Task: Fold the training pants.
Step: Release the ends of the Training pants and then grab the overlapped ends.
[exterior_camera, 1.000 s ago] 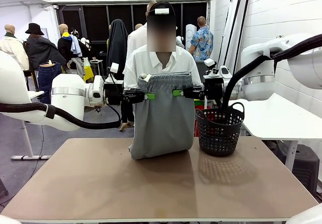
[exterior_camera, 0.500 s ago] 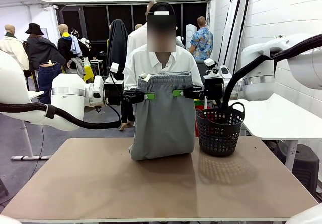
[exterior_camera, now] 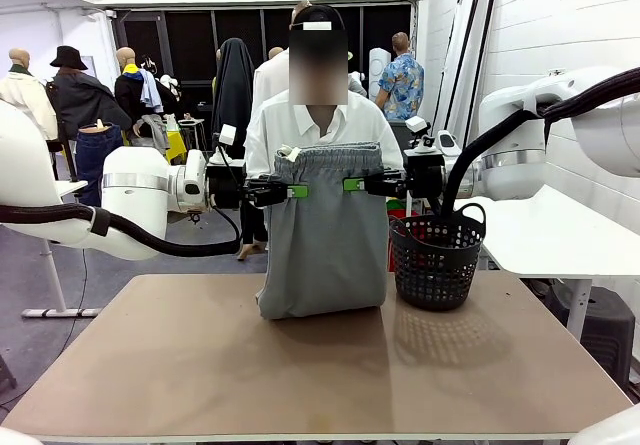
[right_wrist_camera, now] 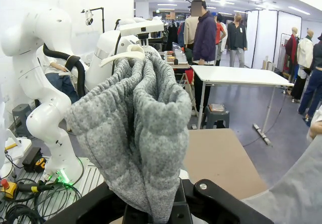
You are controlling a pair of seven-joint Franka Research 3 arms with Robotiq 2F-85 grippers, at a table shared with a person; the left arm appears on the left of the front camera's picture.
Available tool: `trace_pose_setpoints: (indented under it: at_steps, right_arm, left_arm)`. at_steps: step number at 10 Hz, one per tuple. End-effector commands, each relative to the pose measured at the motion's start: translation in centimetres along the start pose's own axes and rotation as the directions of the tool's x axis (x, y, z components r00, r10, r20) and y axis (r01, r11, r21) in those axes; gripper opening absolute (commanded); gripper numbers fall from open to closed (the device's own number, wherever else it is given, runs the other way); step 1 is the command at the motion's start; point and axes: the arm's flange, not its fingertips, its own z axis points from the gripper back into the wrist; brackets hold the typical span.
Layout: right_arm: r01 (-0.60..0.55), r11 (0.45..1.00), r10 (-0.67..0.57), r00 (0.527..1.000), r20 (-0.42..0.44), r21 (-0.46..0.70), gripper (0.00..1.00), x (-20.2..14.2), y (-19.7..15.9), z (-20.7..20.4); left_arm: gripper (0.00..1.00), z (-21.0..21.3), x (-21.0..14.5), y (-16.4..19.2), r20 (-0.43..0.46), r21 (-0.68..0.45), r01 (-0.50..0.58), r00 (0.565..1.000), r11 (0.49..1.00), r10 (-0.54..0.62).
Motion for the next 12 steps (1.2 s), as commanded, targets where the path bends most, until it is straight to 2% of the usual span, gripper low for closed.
trace_pose_setpoints:
  at_steps: [1, 12]
  right_arm:
    - [-0.001, 1.0, 0.001, 1.0, 0.008, 0.013, 0.0, 0.11, 0.29, 0.03]
    - [-0.001, 1.0, 0.001, 1.0, 0.008, 0.013, 0.0, 0.11, 0.29, 0.03]
  left_arm:
    - [0.0, 0.04, 0.3, -0.23, 0.011, 0.011, -0.002, 1.0, 1.0, 0.002]
    - [0.0, 0.04, 0.3, -0.23, 0.011, 0.011, -0.002, 1.0, 1.0, 0.002]
